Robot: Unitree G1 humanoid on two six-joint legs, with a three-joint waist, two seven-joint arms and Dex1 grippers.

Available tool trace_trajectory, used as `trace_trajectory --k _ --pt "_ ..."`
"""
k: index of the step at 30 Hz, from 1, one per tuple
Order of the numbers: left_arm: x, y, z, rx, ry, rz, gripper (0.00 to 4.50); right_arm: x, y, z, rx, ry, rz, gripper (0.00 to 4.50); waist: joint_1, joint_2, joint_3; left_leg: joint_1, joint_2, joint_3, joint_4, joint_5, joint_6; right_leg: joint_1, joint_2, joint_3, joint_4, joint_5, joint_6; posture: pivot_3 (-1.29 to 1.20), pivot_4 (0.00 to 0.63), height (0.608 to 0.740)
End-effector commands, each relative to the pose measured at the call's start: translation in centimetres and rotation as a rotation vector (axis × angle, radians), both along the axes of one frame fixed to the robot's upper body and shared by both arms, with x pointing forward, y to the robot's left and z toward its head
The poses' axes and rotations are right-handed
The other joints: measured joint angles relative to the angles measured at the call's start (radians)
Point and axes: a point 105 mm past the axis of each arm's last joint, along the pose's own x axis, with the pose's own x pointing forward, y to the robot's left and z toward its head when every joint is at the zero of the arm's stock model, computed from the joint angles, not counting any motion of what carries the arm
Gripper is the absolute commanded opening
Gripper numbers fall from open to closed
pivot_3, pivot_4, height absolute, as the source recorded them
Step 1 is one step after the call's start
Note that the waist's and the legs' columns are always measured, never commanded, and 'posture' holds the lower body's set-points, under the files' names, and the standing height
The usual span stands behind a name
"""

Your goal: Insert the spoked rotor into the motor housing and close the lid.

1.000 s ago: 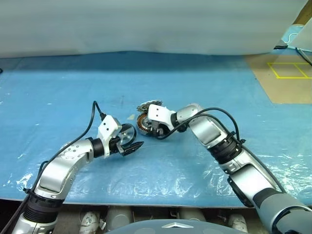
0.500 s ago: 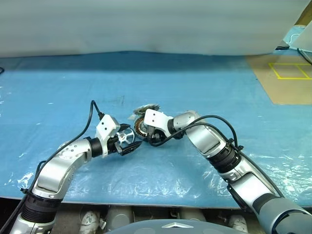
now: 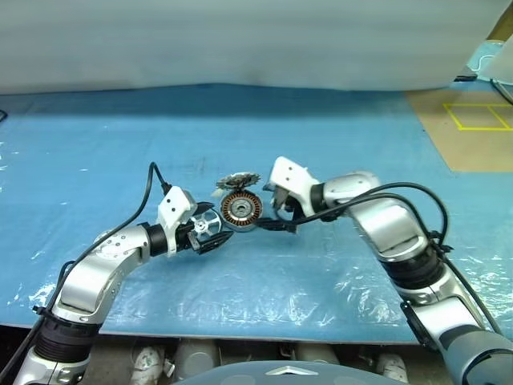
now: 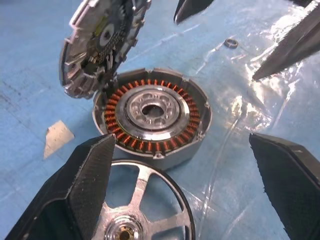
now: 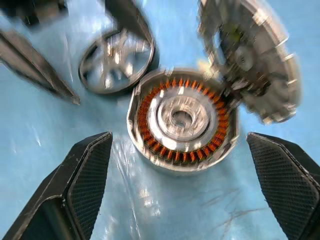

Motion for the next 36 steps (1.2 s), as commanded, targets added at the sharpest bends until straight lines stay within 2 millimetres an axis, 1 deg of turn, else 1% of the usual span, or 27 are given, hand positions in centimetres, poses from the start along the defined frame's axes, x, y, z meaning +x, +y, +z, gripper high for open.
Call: trace_trajectory --k 1,3,4,6,9,11,15,19,23,26,29,32,36 --pt "0.0 0.3 0.8 -0.005 -0.035 -0.008 4.50 -0.5 -3.8 0.9 0.182 -0.017 -0.114 4.49 0.015 0.000 0.000 0.000 0.000 0.000 -0.001 0.000 0.000 0.000 0.000 0.000 -0.001 0.000 0.000 0.00 0.150 0.740" --pt "0.1 0.3 0.8 -0.005 -0.037 -0.008 4.50 -0.7 -5.5 0.5 0.218 -0.057 -0.174 4.49 0.017 0.000 0.000 -0.001 0.000 0.000 -0.001 0.000 0.000 0.000 0.000 0.000 -0.002 0.000 0.000 0.00 0.150 0.740" --pt "0.1 0.4 0.8 -0.002 -0.039 -0.010 4.50 -1.0 -6.2 0.4 0.232 -0.121 -0.202 4.49 0.017 0.000 0.000 -0.001 0.000 0.000 -0.001 0.000 0.000 0.000 0.000 0.000 -0.002 0.000 0.000 0.00 0.150 0.740" --pt "0.1 0.4 0.8 0.001 -0.041 -0.013 4.50 -1.2 -7.6 -0.7 0.267 -0.138 -0.297 4.49 0.016 0.000 0.000 0.000 0.000 0.001 -0.001 0.000 0.000 0.000 0.000 0.000 -0.001 0.000 0.000 0.00 0.150 0.740" --pt "0.1 0.4 0.9 0.002 -0.043 -0.015 4.50 -1.3 -8.3 -2.0 0.308 -0.156 -0.375 4.49 0.008 0.000 0.000 0.001 0.000 0.001 -0.001 0.000 0.000 0.000 0.000 0.001 -0.001 0.000 0.000 0.00 0.150 0.740" --pt "0.1 0.3 1.0 0.002 -0.042 -0.017 4.50 -0.6 -8.7 -3.1 0.337 -0.177 -0.466 4.49 0.006 0.000 0.000 0.002 0.000 0.001 -0.001 0.000 0.000 0.000 0.000 0.001 0.000 0.000 0.000 0.00 0.150 0.740" --pt "0.0 0.1 1.0 0.003 -0.038 -0.025 4.50 1.7 -9.6 -5.3 0.373 -0.175 -0.674 4.49 0.007 0.000 0.000 0.001 -0.001 0.001 -0.001 0.000 0.000 0.000 -0.001 0.001 0.000 0.000 0.001 0.00 0.150 0.740" --pt "0.2 0.0 1.1 0.005 -0.036 -0.030 4.50 3.1 -9.3 -6.8 0.329 -0.184 -0.752 4.49 0.007 0.001 0.000 0.000 -0.001 0.001 -0.001 0.000 0.000 -0.001 -0.001 0.001 -0.001 0.000 0.001 0.00 0.150 0.740" --pt "0.5 -0.1 1.2 0.001 -0.039 -0.025 4.50 4.1 -8.4 -7.3 0.327 -0.174 -0.774 4.49 0.007 0.001 0.000 0.000 -0.001 0.001 -0.002 0.000 0.000 -0.001 0.000 0.000 -0.001 0.000 0.001 0.00 0.150 0.740" --pt "0.1 -0.6 0.9 0.002 -0.030 -0.038 4.50 4.5 -8.1 -7.6 0.304 -0.171 -0.780 4.49 0.005 0.001 0.000 0.000 -0.001 0.001 -0.002 0.000 0.000 -0.001 0.000 0.000 -0.001 0.000 0.001 0.00 0.150 0.740" --pt "-0.3 -1.1 0.6 -0.005 -0.020 -0.053 4.50 4.4 -7.9 -7.6 0.307 -0.163 -0.778 4.49 0.005 0.001 0.000 0.000 -0.001 0.001 -0.002 0.000 0.000 -0.001 0.000 0.000 -0.001 0.000 0.001 0.00 0.150 0.740" --pt "-0.3 -1.2 0.6 -0.009 -0.018 -0.054 4.50 3.9 -7.8 -7.7 0.310 -0.155 -0.767 4.49 0.006 0.001 0.000 0.000 -0.001 0.001 -0.002 0.000 0.000 -0.001 0.000 0.000 -0.001 0.000 0.001 0.00 0.150 0.740" --pt "-0.2 -1.2 0.4 0.000 -0.035 -0.056 4.50 3.5 -7.6 -8.3 0.301 -0.144 -0.765 4.49 0.006 0.001 0.000 0.000 -0.001 0.001 -0.002 0.000 0.000 -0.001 0.000 0.000 -0.001 0.000 0.001 0.00 0.150 0.740"
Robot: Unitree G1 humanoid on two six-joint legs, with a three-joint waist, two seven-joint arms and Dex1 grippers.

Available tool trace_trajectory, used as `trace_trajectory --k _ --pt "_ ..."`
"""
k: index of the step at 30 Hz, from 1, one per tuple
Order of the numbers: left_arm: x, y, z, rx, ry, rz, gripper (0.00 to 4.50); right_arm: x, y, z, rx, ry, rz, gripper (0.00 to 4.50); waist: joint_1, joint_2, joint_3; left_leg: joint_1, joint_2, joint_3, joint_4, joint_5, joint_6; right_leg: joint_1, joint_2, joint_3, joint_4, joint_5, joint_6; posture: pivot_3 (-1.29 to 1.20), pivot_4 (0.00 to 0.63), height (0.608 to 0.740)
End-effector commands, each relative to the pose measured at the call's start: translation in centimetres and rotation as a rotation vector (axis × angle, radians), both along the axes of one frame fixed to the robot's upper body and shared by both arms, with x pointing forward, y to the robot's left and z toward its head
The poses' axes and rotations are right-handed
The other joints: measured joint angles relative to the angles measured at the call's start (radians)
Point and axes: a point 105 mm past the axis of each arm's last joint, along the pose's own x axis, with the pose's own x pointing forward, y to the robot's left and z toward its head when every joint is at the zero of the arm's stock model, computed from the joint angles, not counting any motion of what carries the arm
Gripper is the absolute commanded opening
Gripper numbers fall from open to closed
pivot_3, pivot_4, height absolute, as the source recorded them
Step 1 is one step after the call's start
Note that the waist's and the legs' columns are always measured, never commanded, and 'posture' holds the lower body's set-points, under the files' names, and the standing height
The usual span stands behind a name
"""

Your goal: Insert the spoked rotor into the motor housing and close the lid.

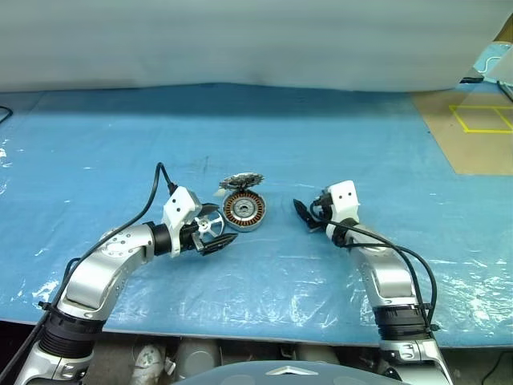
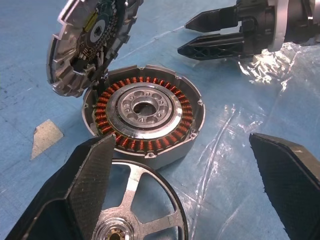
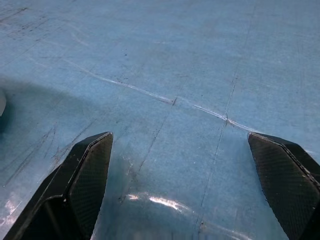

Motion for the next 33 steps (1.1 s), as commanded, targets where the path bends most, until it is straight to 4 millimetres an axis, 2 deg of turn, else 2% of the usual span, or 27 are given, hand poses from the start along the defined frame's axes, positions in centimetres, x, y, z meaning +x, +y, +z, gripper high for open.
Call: trace_trajectory --k 1,8,14,17,23,29,32,33 --pt "-0.1 -0.5 0.9 -0.004 -0.067 -0.015 4.50 -0.2 0.5 0.8 0.002 -0.037 0.014 4.49 0.000 0.000 0.000 0.000 0.000 0.000 0.000 0.000 0.000 0.000 0.000 0.000 0.000 0.000 0.000 0.00 0.150 0.740" --pt "0.5 -0.6 1.1 -0.063 -0.183 0.052 4.50 -1.3 -0.5 0.2 -0.044 -0.050 0.010 4.49 0.002 0.000 0.000 0.000 0.000 0.000 0.000 0.000 0.000 0.001 0.000 0.000 -0.002 0.000 0.000 0.00 0.150 0.740" --pt "0.4 -1.0 0.8 -0.142 -0.166 0.094 4.50 -1.3 -2.1 1.8 -0.015 -0.127 -0.049 4.49 0.004 0.000 0.000 0.000 0.000 0.000 -0.001 0.000 0.000 0.001 0.000 0.000 -0.002 0.000 0.001 0.00 0.150 0.740" --pt "0.1 -1.3 0.5 -0.163 -0.152 0.092 4.50 -1.4 -3.0 1.7 -0.017 -0.123 -0.072 4.49 0.004 0.000 0.000 0.000 0.000 0.000 -0.001 0.000 0.000 0.001 0.000 0.000 -0.002 0.000 0.001 0.00 0.150 0.740" --pt "-0.8 -1.7 0.2 -0.170 -0.115 0.058 4.50 -2.2 -4.2 0.4 -0.010 -0.075 -0.109 4.49 0.005 0.000 0.000 0.000 0.000 0.000 -0.003 0.000 0.000 0.001 0.000 0.000 -0.004 0.000 0.001 0.00 0.150 0.740" --pt "-0.9 -1.7 0.3 -0.171 -0.101 0.057 4.50 -3.8 -3.9 -2.2 0.004 0.019 -0.088 4.49 0.006 0.000 0.000 0.001 0.000 0.000 -0.003 0.000 0.000 0.002 0.000 0.000 -0.005 0.000 0.001 0.00 0.150 0.740" --pt "-0.8 -1.4 0.3 -0.161 -0.097 0.064 4.50 -4.4 -4.1 -3.2 -0.007 0.050 -0.094 3.92 0.006 -0.001 -0.001 0.001 0.000 0.000 -0.003 0.000 0.000 0.003 0.000 0.000 -0.006 0.000 0.001 0.00 0.150 0.740" --pt "-0.8 -1.3 0.2 -0.160 -0.095 0.066 4.50 -4.6 -4.2 -3.5 -0.007 0.061 -0.098 3.58 0.006 -0.001 -0.001 0.002 0.000 0.000 -0.003 0.000 0.000 0.003 0.000 0.000 -0.006 -0.001 0.002 0.00 0.150 0.740"
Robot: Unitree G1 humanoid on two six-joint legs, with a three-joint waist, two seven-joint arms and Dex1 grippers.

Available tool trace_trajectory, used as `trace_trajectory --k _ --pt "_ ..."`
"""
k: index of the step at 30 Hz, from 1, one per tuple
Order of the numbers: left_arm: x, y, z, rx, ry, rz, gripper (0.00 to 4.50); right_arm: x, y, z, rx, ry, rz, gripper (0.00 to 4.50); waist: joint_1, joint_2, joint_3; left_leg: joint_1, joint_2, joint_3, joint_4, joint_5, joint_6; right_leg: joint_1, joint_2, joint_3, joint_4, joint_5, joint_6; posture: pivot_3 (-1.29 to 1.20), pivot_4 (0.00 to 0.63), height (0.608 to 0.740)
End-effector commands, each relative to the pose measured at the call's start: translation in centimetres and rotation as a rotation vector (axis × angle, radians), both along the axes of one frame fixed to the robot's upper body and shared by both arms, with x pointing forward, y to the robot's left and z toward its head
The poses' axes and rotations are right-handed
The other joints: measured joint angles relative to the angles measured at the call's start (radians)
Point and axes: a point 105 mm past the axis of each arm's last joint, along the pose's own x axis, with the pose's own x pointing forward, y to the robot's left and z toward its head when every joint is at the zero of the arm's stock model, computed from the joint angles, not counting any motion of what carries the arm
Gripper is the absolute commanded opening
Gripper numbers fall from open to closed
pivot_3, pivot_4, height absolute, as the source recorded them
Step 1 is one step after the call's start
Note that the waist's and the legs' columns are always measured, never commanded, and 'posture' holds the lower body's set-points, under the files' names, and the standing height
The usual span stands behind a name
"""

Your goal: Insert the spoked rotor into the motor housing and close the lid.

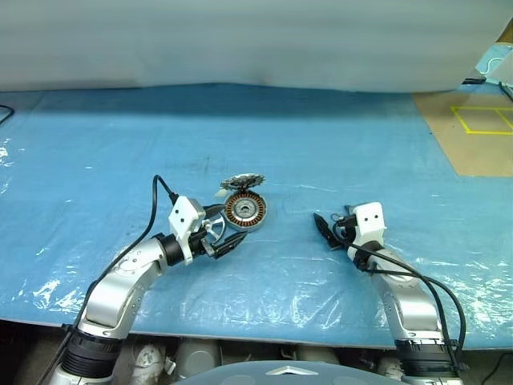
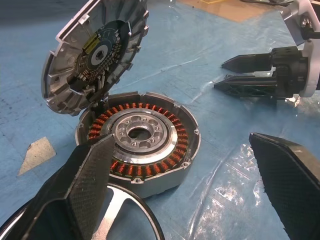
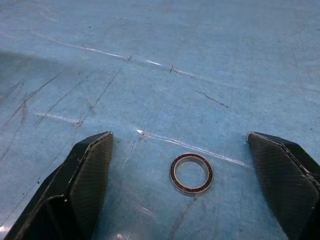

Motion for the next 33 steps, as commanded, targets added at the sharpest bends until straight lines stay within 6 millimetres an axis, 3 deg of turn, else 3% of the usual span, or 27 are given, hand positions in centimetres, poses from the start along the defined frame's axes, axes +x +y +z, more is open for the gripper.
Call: trace_trajectory --k 1,8,9,13,20,26,33 --pt "-0.2 0.1 0.9 -0.009 -0.028 -0.011 4.50 -1.2 -0.2 -2.3 0.001 0.086 -0.004 3.26 0.000 -0.001 0.000 0.000 0.000 0.000 0.000 0.000 0.000 0.001 0.000 0.000 0.000 -0.001 0.001 0.00 0.150 0.740" --pt "0.0 0.4 0.6 -0.005 -0.021 -0.003 4.50 -1.5 -0.2 -2.9 -0.043 0.096 0.012 0.77 0.000 -0.003 -0.002 0.002 0.000 0.000 -0.001 0.000 0.000 0.002 0.000 0.000 -0.002 0.000 0.000 0.00 0.150 0.740" --pt "0.0 0.4 0.6 -0.005 -0.021 -0.003 4.50 -1.6 -0.1 -2.8 -0.058 0.093 0.028 0.57 0.000 -0.003 -0.002 0.002 0.000 0.000 -0.001 0.000 0.000 0.003 0.000 0.000 -0.002 0.000 0.000 0.00 0.150 0.740" --pt "0.2 0.7 1.0 -0.021 -0.036 0.024 4.50 -2.2 1.9 -1.1 -0.126 0.060 0.198 0.58 0.001 -0.003 -0.002 0.001 0.000 -0.001 -0.002 0.000 0.000 0.003 0.000 0.000 -0.003 0.000 0.000 0.00 0.150 0.740" --pt "0.5 1.9 1.4 -0.011 -0.057 0.070 4.50 -1.9 7.8 5.2 -0.072 -0.039 0.579 0.58 -0.013 -0.001 -0.001 0.001 0.000 -0.001 -0.003 0.000 0.000 0.001 0.000 0.000 -0.003 0.001 0.000 0.00 0.150 0.740" --pt "0.3 2.8 1.7 -0.011 -0.067 0.119 4.50 -1.9 11.1 6.5 -0.032 -0.013 0.761 0.58 -0.012 -0.001 -0.001 -0.001 0.000 -0.001 -0.003 0.000 0.000 0.001 0.000 -0.001 -0.004 0.001 0.000 0.00 0.150 0.740" --pt "-0.1 3.4 1.6 -0.013 -0.069 0.162 4.50 1.7 13.3 6.4 -0.012 -0.021 0.710 0.58 -0.021 -0.001 -0.001 -0.001 0.000 -0.001 -0.003 0.000 0.000 0.001 0.000 -0.001 -0.002 0.001 -0.001 0.00 0.150 0.740"
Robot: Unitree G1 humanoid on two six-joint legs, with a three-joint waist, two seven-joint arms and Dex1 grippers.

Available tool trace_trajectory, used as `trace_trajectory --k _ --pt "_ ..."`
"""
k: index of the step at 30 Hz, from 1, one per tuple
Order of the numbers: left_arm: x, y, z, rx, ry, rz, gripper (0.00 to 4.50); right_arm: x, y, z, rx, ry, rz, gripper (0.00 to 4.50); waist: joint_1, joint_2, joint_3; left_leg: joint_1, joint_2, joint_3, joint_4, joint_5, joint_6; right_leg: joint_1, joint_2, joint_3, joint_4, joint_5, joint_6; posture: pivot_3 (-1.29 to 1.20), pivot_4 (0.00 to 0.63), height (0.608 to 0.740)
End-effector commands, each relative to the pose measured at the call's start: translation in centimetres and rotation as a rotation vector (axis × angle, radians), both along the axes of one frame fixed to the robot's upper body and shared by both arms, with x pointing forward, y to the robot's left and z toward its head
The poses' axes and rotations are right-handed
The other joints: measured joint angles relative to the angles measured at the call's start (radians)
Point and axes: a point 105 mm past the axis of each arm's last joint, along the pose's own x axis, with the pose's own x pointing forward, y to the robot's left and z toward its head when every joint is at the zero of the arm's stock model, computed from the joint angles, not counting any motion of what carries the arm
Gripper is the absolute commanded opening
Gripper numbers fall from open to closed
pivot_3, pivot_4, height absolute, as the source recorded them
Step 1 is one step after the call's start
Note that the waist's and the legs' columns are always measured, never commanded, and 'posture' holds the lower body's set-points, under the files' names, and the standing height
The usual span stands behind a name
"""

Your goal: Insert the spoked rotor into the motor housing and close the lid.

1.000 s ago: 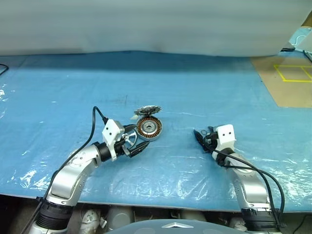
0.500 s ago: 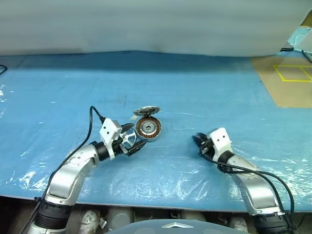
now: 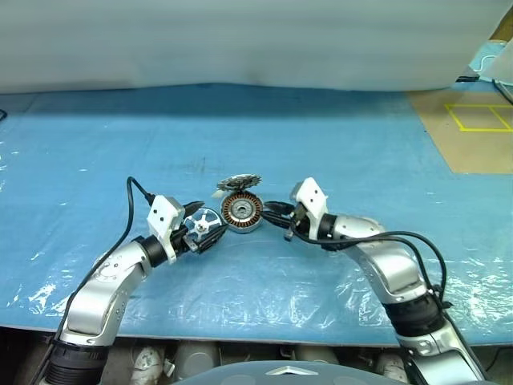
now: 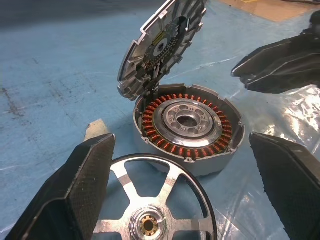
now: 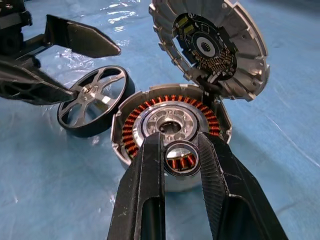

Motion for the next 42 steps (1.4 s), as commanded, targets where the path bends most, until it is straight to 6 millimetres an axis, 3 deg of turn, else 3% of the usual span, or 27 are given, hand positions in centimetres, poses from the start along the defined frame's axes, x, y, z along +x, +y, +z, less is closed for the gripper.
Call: trace_trajectory --k 1,5,19,32,37,42 --pt "-0.2 0.2 1.5 -0.010 -0.064 0.009 4.50 1.7 0.8 0.6 0.013 -0.030 -0.043 0.58 -0.001 0.000 0.000 0.000 0.000 0.000 0.000 0.000 0.000 0.000 0.000 0.000 0.000 0.000 0.000 0.00 0.150 0.740" --pt "-0.2 0.3 1.2 -0.001 -0.064 0.018 4.50 2.5 1.5 -0.1 0.010 -0.009 -0.050 0.58 0.000 0.000 0.000 -0.001 0.000 0.000 0.001 0.000 0.000 0.000 0.000 0.000 0.000 0.000 0.000 0.00 0.150 0.740" --pt "-0.1 -0.1 1.0 -0.008 -0.055 0.007 4.50 1.8 5.0 0.0 0.041 -0.004 0.020 0.58 -0.002 0.000 0.000 0.000 0.000 0.000 0.001 0.000 0.000 0.000 0.000 0.000 0.001 0.000 0.000 0.00 0.150 0.740" --pt "-0.2 -0.1 0.6 -0.009 -0.044 0.004 4.50 1.9 4.4 -1.8 0.003 0.024 0.002 0.58 -0.002 0.000 0.000 0.000 0.000 0.000 0.002 0.000 0.000 0.000 0.000 0.000 0.002 0.000 0.000 0.00 0.150 0.740" --pt "-0.3 -0.1 0.4 -0.010 -0.038 -0.003 4.50 1.6 4.3 -0.6 0.037 0.015 0.003 2.21 -0.002 0.000 0.000 0.000 0.000 0.000 0.002 0.000 0.000 0.000 0.000 0.000 0.002 0.000 0.000 0.00 0.150 0.740" --pt "-0.2 -0.2 0.4 -0.009 -0.038 -0.010 4.50 0.4 3.7 2.6 0.117 0.017 0.047 2.21 -0.001 0.000 0.000 0.000 0.000 0.000 0.002 0.000 0.000 0.000 0.000 0.000 0.002 0.000 0.000 0.00 0.150 0.740"
